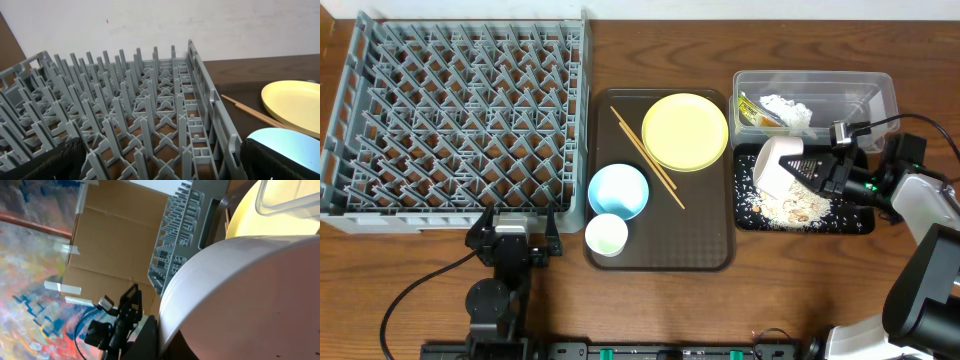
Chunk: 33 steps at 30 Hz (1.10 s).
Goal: Sort waste into correct bins and load items into the dishwasher
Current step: 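Lift the pink bowl right and tip the rice onto the black tray, then return the pink bowl to the brown tray and release it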
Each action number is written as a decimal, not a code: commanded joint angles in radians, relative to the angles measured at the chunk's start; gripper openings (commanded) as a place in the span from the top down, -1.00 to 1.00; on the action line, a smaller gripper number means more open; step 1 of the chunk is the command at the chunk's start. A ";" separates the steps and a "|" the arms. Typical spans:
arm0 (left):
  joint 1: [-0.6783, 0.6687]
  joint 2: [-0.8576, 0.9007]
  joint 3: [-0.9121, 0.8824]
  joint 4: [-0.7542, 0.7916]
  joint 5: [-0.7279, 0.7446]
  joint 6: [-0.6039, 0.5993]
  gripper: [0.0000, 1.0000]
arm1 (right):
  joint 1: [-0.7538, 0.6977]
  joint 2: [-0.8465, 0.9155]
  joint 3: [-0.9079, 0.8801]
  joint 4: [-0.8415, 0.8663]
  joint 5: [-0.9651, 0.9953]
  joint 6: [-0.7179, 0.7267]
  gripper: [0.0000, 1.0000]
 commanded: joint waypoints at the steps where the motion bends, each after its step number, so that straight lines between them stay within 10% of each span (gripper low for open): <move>1: -0.004 -0.006 -0.016 -0.039 -0.009 0.006 -0.99 | -0.002 -0.014 -0.002 -0.002 -0.040 0.008 0.98; 17: -0.004 -0.006 -0.016 -0.039 -0.010 0.006 -0.99 | 0.050 -0.111 -0.001 -0.024 0.138 0.040 0.97; 33: -0.004 -0.006 -0.016 -0.039 -0.009 0.006 -0.99 | 0.563 -0.336 0.151 -0.036 0.770 0.227 0.98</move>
